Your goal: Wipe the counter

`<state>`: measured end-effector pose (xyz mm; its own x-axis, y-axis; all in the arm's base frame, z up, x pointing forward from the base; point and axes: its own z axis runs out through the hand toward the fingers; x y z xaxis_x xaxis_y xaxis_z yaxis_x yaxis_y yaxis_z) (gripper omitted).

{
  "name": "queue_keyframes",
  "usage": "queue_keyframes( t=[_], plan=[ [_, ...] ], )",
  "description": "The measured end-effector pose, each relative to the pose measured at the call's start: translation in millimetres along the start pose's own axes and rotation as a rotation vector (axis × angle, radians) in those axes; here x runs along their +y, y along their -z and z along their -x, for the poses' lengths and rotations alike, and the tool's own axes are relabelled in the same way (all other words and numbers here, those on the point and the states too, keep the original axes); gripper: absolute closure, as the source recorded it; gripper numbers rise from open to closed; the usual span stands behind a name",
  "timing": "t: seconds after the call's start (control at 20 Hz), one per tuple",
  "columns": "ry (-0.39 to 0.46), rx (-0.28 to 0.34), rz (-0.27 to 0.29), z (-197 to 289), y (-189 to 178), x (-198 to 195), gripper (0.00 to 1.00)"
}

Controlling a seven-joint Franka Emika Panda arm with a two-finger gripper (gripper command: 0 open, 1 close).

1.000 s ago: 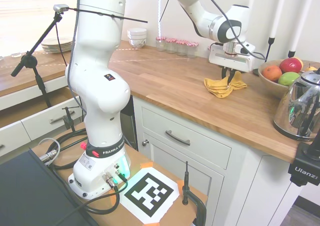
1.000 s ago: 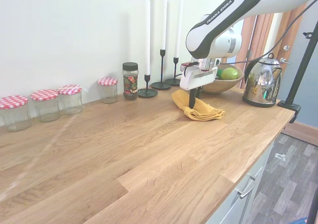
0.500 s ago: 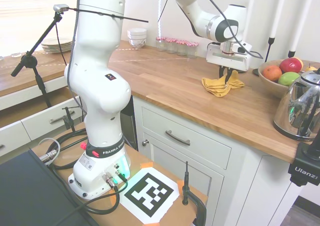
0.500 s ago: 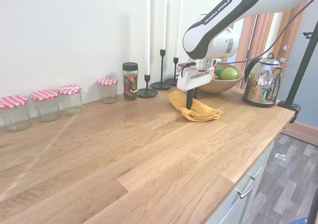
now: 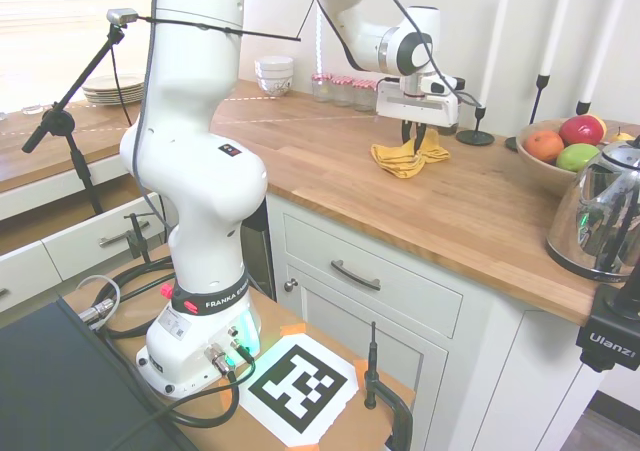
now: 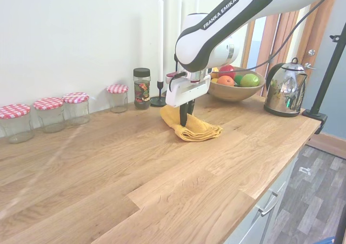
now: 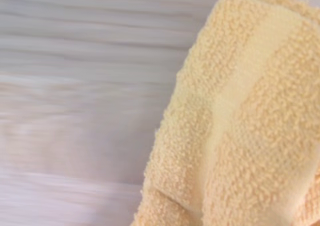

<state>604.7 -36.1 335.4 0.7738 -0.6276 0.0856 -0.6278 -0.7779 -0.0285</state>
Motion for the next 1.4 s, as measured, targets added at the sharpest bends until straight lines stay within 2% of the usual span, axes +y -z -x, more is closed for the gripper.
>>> queue_keyframes(
  t=[0.65,0.95,1.25,1.4],
  plan=[
    [0.091,0.054,0.032,123,4,-135,1.0],
    [0.148,0.067,0.067,176,7,-197,1.0],
    [0.205,0.085,0.108,210,8,-241,1.0],
    [0.224,0.084,0.109,221,9,-253,1.0]
  ],
)
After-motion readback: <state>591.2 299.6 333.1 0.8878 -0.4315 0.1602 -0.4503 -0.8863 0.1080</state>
